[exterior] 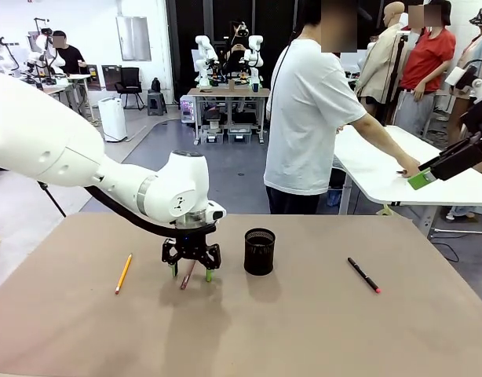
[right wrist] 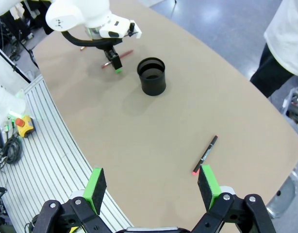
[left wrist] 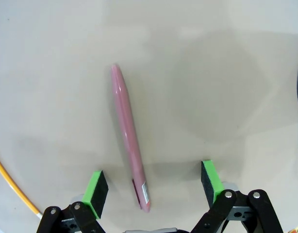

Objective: Place the pens into the pen holder.
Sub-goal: Pick up a writing instrument from the table and place it into the Pen holder.

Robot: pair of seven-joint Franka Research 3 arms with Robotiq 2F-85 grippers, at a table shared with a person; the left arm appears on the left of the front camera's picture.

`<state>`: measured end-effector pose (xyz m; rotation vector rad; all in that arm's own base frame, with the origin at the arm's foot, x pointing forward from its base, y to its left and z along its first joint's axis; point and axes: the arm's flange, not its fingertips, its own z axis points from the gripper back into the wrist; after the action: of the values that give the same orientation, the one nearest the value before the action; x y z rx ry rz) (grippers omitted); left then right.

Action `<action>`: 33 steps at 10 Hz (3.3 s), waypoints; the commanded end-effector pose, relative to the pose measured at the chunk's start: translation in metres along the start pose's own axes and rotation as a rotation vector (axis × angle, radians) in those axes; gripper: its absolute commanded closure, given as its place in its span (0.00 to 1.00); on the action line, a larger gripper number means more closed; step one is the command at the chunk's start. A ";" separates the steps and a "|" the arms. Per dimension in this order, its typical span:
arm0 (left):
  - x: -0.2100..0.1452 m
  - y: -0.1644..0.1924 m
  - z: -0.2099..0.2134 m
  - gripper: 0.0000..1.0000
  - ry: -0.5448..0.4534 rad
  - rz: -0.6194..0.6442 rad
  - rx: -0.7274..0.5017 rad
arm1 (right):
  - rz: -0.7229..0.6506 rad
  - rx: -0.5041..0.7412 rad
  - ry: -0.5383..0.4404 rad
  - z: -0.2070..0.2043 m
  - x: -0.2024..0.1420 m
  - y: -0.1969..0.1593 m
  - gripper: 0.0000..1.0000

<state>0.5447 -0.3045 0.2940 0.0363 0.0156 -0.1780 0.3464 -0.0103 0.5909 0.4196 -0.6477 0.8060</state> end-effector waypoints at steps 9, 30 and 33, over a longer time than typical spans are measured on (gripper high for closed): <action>0.020 0.009 0.014 0.11 -0.048 -0.020 0.036 | 0.007 0.016 -0.021 0.000 0.001 -0.001 0.00; -0.063 0.087 0.103 1.00 -0.602 -0.736 -0.836 | 0.007 0.016 -0.021 0.000 0.001 -0.001 0.00; -0.080 0.101 0.108 1.00 -0.877 -0.896 -0.893 | 0.007 0.016 -0.021 0.000 0.001 -0.001 0.00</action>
<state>0.5035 -0.2025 0.4180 -0.8825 -0.7239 -1.0052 0.3464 -0.0101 0.5907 0.4194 -0.6466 0.8063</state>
